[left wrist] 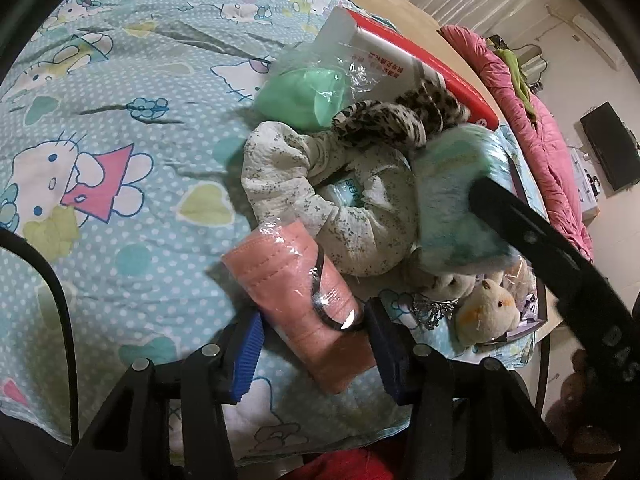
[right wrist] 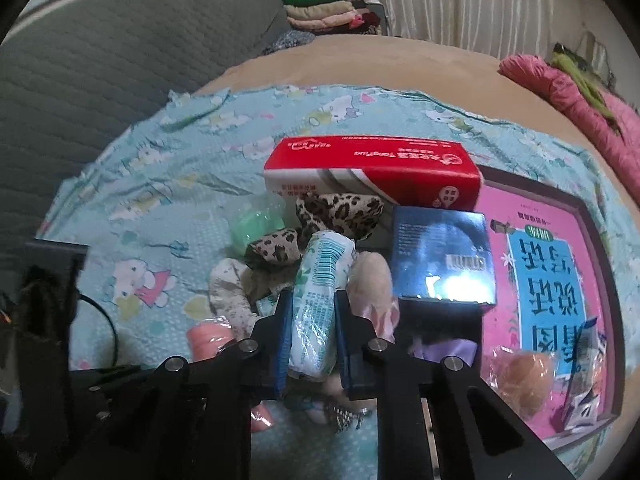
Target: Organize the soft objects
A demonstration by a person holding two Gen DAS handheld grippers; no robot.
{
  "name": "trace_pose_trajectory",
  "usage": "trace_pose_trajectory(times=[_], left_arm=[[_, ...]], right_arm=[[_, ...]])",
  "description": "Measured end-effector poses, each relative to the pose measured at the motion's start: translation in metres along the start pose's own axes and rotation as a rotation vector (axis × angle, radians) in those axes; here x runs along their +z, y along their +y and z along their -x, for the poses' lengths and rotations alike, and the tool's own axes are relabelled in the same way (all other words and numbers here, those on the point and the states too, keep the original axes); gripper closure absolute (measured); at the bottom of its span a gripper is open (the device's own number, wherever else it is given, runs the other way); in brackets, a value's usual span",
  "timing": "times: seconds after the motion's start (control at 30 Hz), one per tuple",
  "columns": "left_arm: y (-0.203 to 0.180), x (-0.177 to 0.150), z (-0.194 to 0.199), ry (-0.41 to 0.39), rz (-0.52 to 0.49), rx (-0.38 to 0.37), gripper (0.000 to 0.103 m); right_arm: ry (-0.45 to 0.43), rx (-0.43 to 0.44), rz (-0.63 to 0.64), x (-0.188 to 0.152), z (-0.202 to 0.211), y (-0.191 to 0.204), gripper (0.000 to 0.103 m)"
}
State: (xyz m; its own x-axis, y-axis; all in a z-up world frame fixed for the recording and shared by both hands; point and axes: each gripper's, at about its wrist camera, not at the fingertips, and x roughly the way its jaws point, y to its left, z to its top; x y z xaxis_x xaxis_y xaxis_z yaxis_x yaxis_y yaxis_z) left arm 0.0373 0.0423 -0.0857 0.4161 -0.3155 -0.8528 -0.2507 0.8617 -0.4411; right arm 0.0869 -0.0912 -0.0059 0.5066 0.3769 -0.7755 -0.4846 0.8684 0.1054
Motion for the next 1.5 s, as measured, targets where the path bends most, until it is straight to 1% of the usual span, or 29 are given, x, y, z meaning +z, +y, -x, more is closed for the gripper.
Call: trace_pose_trajectory(times=[0.07, 0.37, 0.6, 0.73, 1.1, 1.3, 1.5], left_arm=[[0.002, -0.001, 0.005, -0.005, 0.001, 0.000, 0.054], [0.004, -0.005, 0.034, -0.061, 0.002, 0.026, 0.054], [-0.005, 0.000, 0.052, -0.116, -0.035, 0.065, 0.054], [-0.018, 0.001, 0.062, -0.153, -0.058, 0.093, 0.054], [-0.048, 0.004, 0.075, -0.202, -0.136, 0.146, 0.054], [-0.065, 0.003, 0.079, -0.210, -0.171, 0.153, 0.054], [-0.092, 0.003, 0.086, -0.231, -0.226, 0.157, 0.054]], right_arm=[[-0.021, 0.023, -0.019, -0.001, 0.010, -0.005, 0.083], [-0.086, 0.044, -0.050, -0.003, 0.038, -0.015, 0.083], [-0.126, 0.063, -0.069, -0.004, 0.053, -0.021, 0.083], [-0.144, 0.070, -0.082, -0.004, 0.060, -0.026, 0.083], [-0.196, 0.069, -0.133, -0.008, 0.075, -0.047, 0.083], [-0.228, 0.068, -0.144, -0.011, 0.085, -0.055, 0.083], [-0.265, 0.066, -0.157, -0.011, 0.096, -0.065, 0.083]])
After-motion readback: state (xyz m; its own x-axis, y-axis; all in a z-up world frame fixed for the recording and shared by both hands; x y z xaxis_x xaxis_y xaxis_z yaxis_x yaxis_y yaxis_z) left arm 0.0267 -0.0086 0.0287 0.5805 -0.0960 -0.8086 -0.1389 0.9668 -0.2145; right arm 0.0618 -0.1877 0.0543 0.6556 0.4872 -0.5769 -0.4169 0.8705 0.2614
